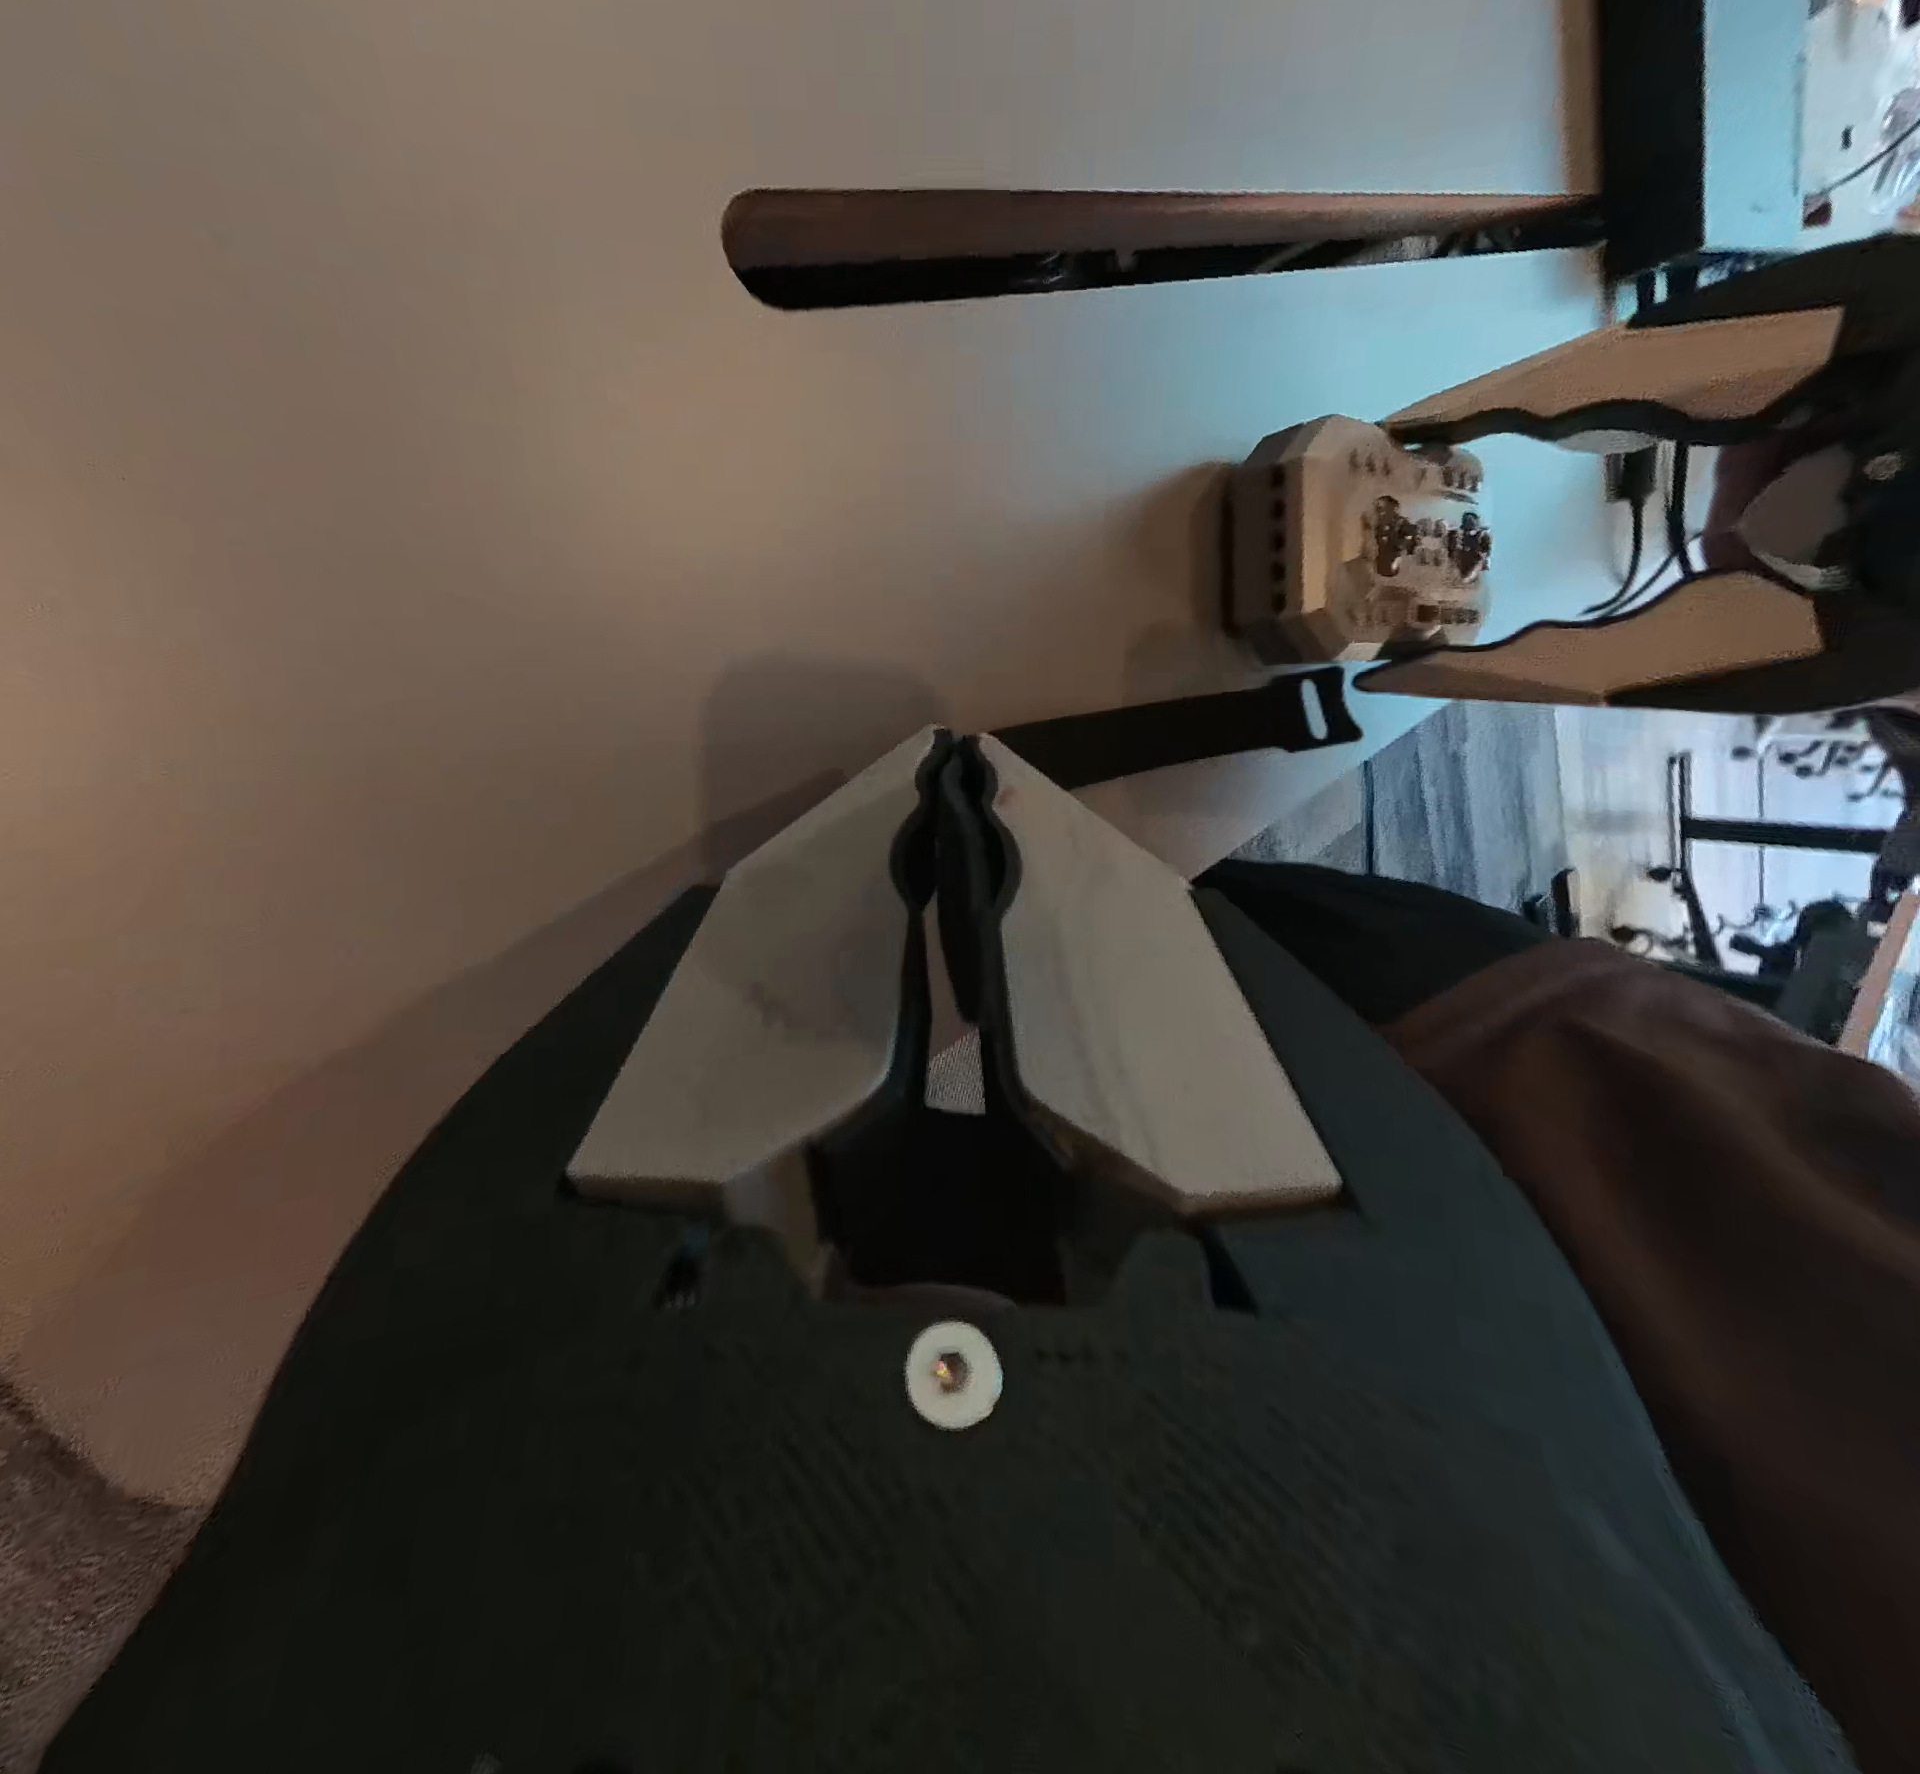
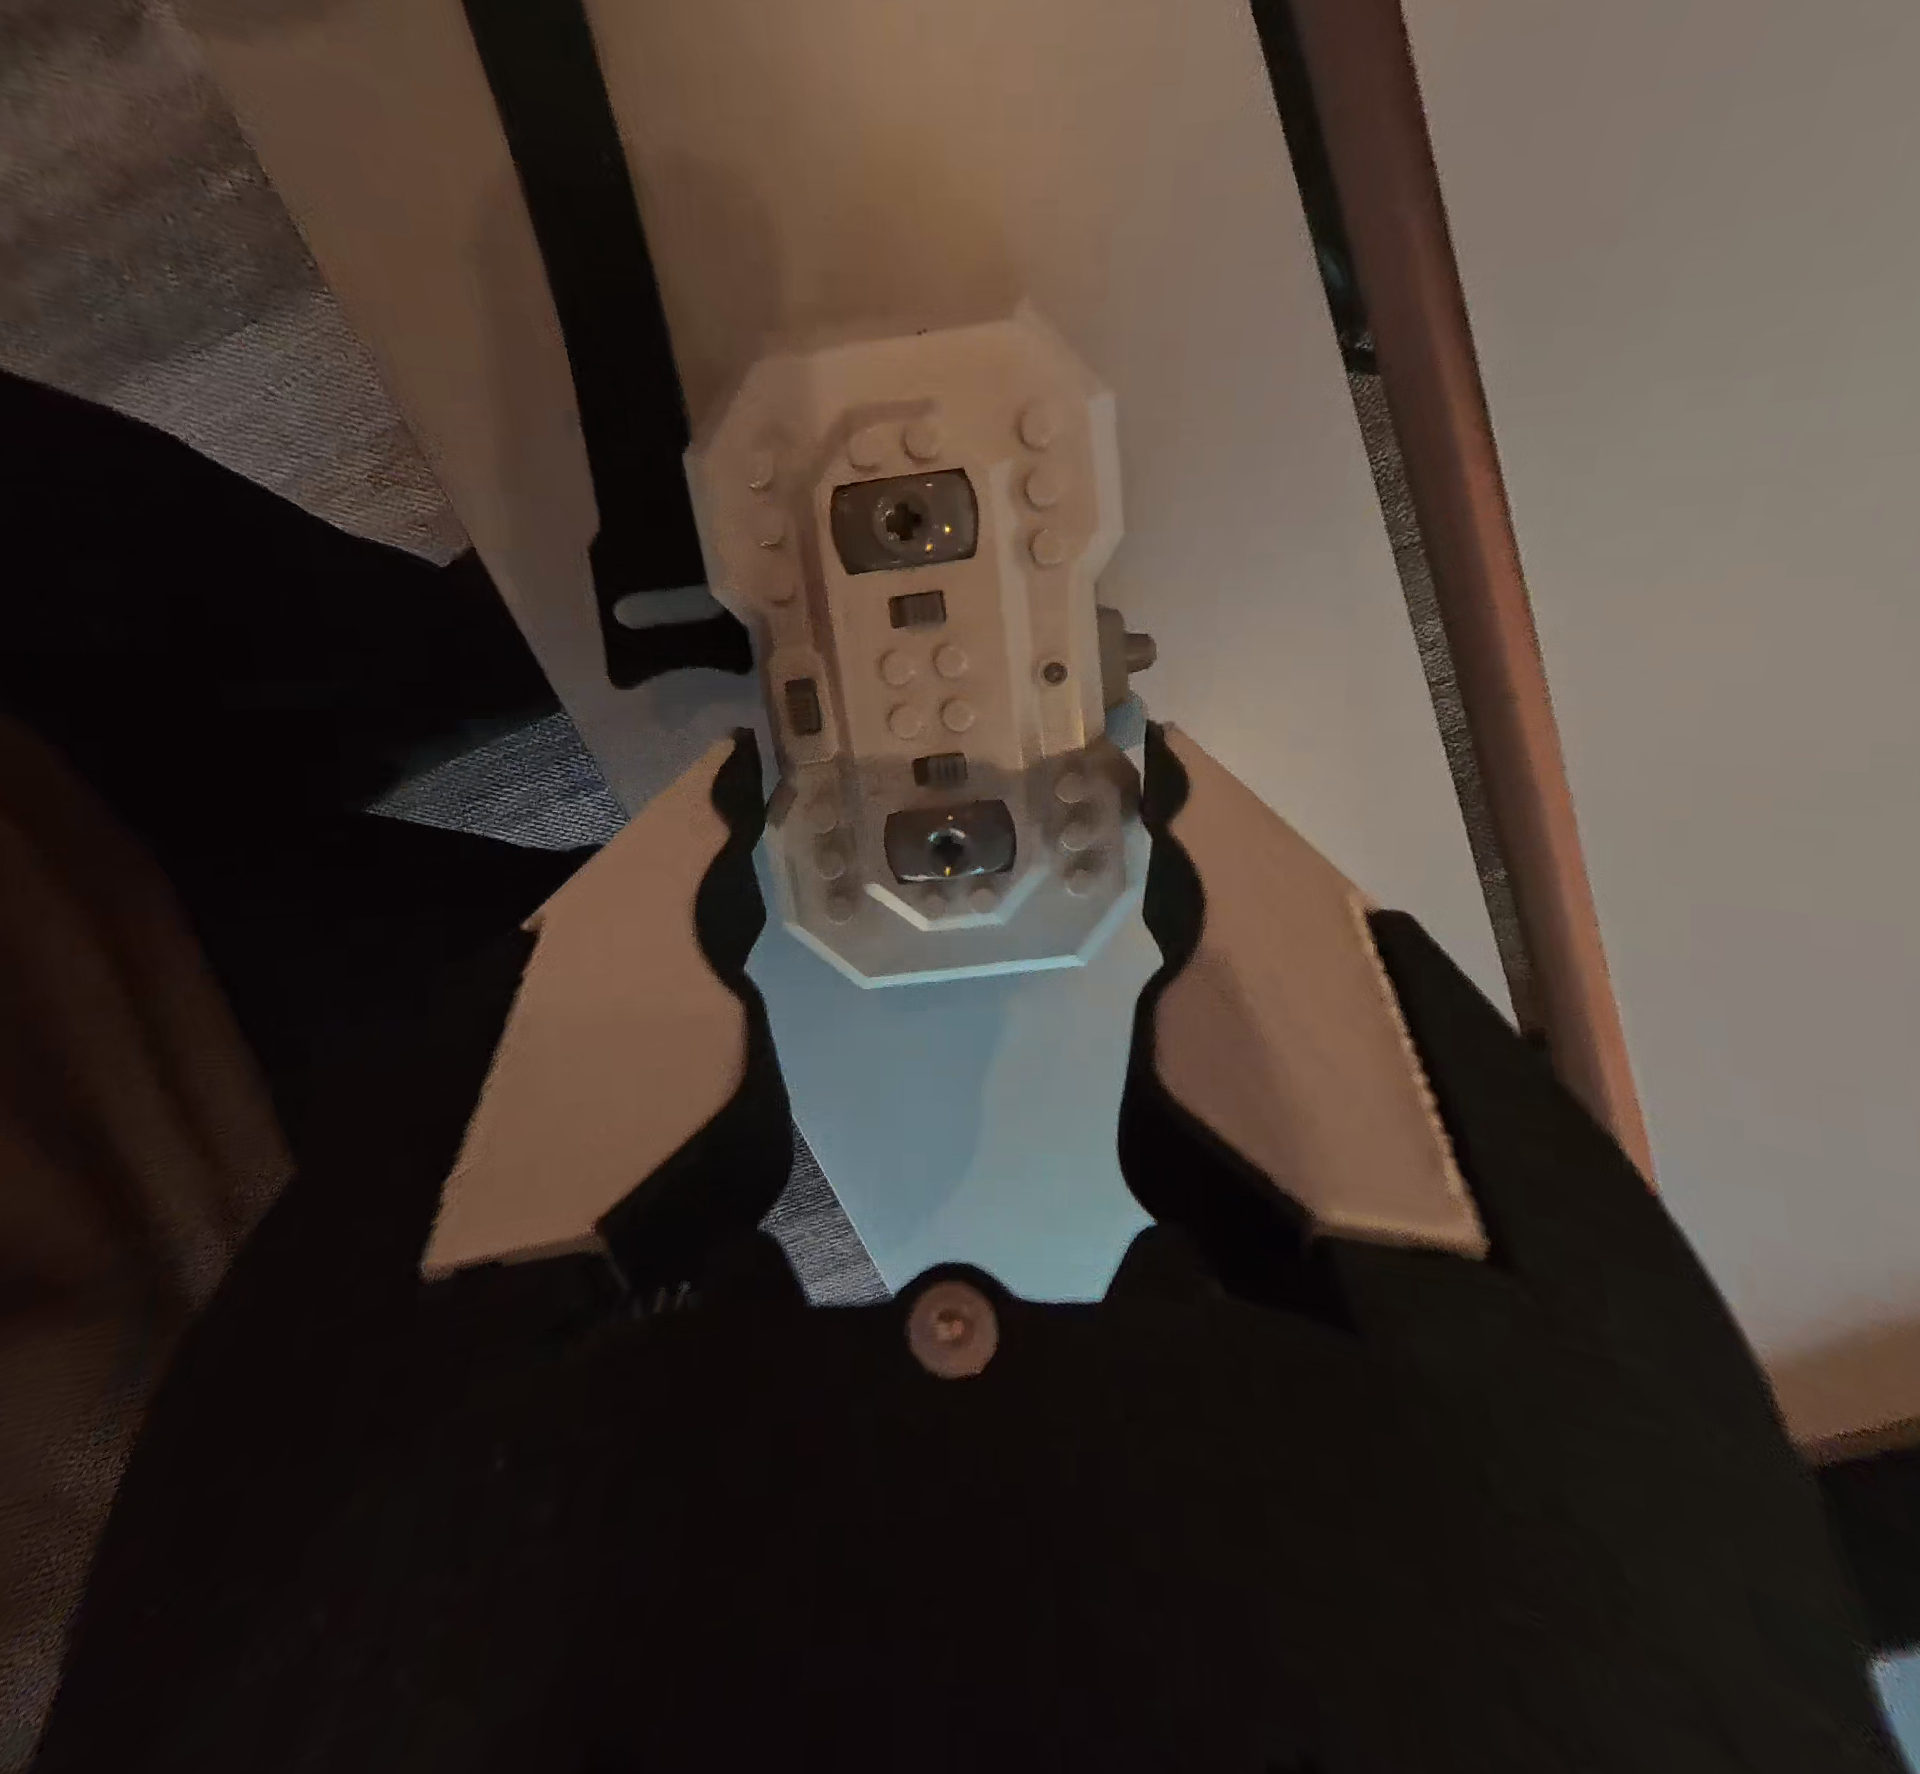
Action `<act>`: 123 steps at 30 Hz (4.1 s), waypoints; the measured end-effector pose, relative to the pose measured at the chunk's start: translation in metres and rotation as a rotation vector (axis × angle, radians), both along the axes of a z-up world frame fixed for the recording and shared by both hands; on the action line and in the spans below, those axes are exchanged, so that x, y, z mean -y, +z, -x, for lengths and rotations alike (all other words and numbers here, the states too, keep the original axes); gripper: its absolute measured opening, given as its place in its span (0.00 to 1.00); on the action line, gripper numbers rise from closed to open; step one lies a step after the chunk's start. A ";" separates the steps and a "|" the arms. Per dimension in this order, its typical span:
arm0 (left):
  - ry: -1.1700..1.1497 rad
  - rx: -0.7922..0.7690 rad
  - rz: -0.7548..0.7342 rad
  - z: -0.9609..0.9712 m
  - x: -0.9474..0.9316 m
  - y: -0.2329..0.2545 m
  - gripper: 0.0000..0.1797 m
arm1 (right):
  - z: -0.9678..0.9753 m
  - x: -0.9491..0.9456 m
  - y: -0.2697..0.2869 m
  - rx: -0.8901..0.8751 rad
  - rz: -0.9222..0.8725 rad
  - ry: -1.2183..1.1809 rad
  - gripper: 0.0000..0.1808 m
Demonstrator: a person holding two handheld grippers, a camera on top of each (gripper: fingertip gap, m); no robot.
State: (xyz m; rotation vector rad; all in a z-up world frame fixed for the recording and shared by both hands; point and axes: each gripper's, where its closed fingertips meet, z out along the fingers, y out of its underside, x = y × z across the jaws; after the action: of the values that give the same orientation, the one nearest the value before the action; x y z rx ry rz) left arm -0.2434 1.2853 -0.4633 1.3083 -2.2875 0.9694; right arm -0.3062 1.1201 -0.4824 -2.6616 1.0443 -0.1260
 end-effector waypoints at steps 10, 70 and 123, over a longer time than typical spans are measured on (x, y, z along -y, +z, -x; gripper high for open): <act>0.137 0.055 0.014 0.011 0.013 -0.007 0.00 | 0.000 0.034 0.014 -0.097 -0.188 -0.453 0.37; -0.474 0.539 -0.436 0.074 0.019 0.014 0.60 | 0.051 -0.028 0.016 0.023 0.076 -0.160 0.41; -0.593 -0.788 0.403 0.141 0.072 0.060 0.66 | 0.074 -0.078 0.078 -1.035 -1.042 -0.432 0.48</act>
State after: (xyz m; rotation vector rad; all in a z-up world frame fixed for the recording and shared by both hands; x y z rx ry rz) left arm -0.3840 1.2135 -0.4035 0.6068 -1.5901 0.5219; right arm -0.3799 1.1978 -0.4049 -1.4143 1.3594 1.4024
